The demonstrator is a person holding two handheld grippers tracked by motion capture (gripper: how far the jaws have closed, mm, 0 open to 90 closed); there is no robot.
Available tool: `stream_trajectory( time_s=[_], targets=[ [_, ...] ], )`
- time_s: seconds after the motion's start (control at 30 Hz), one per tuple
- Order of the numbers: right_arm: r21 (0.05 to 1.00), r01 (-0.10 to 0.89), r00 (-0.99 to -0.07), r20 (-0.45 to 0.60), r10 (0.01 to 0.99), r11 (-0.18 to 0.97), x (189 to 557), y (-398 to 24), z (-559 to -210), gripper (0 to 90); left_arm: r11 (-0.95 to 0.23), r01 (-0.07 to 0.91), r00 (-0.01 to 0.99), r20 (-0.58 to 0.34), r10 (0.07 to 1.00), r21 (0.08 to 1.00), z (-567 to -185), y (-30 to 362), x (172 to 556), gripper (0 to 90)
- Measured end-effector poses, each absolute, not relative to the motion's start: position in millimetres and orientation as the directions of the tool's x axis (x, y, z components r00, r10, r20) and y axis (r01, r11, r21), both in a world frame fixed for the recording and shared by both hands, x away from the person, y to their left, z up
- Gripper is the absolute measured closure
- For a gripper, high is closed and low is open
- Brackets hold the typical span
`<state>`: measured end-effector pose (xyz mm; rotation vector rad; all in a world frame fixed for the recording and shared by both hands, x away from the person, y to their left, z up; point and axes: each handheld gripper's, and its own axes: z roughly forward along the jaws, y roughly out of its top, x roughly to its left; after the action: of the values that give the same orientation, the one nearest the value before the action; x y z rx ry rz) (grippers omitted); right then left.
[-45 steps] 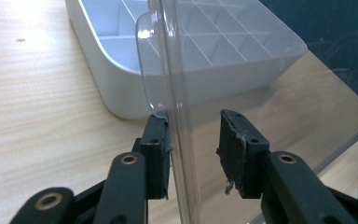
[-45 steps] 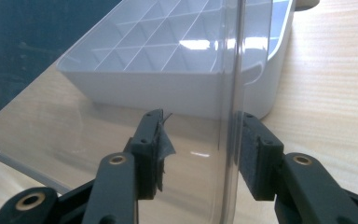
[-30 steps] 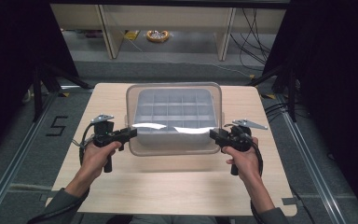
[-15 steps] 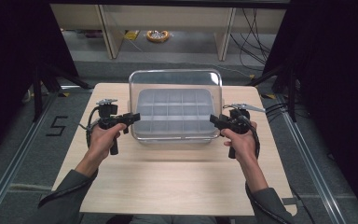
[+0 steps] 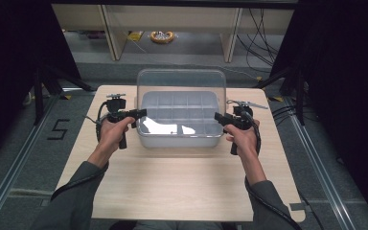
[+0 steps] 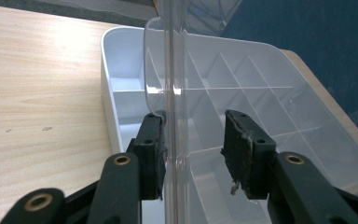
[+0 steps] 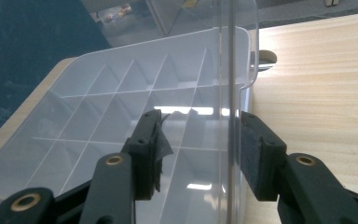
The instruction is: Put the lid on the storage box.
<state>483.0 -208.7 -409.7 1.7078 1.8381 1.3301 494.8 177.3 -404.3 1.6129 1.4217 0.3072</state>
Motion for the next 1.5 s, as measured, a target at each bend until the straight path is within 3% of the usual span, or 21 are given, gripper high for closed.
stream_trajectory(
  time_s=[0.07,0.13,0.4,0.57,0.8,0.93,1.0,1.3,1.4,1.43,1.5],
  targets=[
    [0.796,0.598,-0.274,0.316,0.908,-0.097,486.5,-211.1,-412.6,54.5,0.128,0.641,0.285,-0.39,0.875,0.757,-406.2,176.1,497.6,58.6],
    [0.77,0.624,-0.249,0.358,0.9,-0.134,488.1,-207.2,-413.4,54.5,0.124,0.641,0.291,-0.39,0.874,0.757,-408.2,176.9,500.9,58.3],
    [0.778,0.619,-0.253,0.329,0.91,-0.109,494.4,-206.6,-417.4,54.6,0.136,0.666,0.262,-0.401,0.878,0.733,-415.9,178.2,506.2,57.8],
    [0.74,0.653,-0.21,0.385,0.899,-0.164,496.0,-203.4,-418.5,54.5,0.15,0.668,0.248,-0.408,0.878,0.728,-417.5,177.1,509.7,57.8],
    [0.739,0.655,-0.197,0.372,0.907,-0.16,501.4,-202.5,-424.2,54.4,0.153,0.681,0.233,-0.411,0.881,0.716,-422.5,176.8,512.8,57.5],
    [0.766,0.631,-0.235,0.338,0.911,-0.122,505.5,-206.7,-428.7,54.2,0.156,0.69,0.223,-0.412,0.883,0.707,-423.7,175.8,514.5,57.0],
    [0.724,0.664,-0.177,0.392,0.903,-0.185,503.5,-201.6,-426.1,54.0,0.149,0.692,0.226,-0.407,0.885,0.707,-424.6,175.7,515.5,56.7],
    [0.747,0.649,-0.202,0.354,0.913,-0.146,510.5,-205.2,-431.9,53.7,0.166,0.708,0.201,-0.421,0.884,0.687,-425.9,175.2,517.0,56.5],
    [0.737,0.657,-0.193,0.369,0.909,-0.159,510.6,-204.0,-431.0,53.6,0.182,0.709,0.193,-0.435,0.879,0.681,-425.0,177.4,517.4,56.5],
    [0.705,0.677,-0.147,0.411,0.9,-0.211,508.9,-198.4,-429.0,53.4,0.179,0.707,0.195,-0.432,0.881,0.685,-425.2,178.4,517.3,56.4],
    [0.737,0.657,-0.197,0.368,0.909,-0.156,511.5,-202.4,-432.0,53.4,0.17,0.708,0.201,-0.426,0.882,0.685,-427.3,180.0,517.5,56.4]
  ],
)
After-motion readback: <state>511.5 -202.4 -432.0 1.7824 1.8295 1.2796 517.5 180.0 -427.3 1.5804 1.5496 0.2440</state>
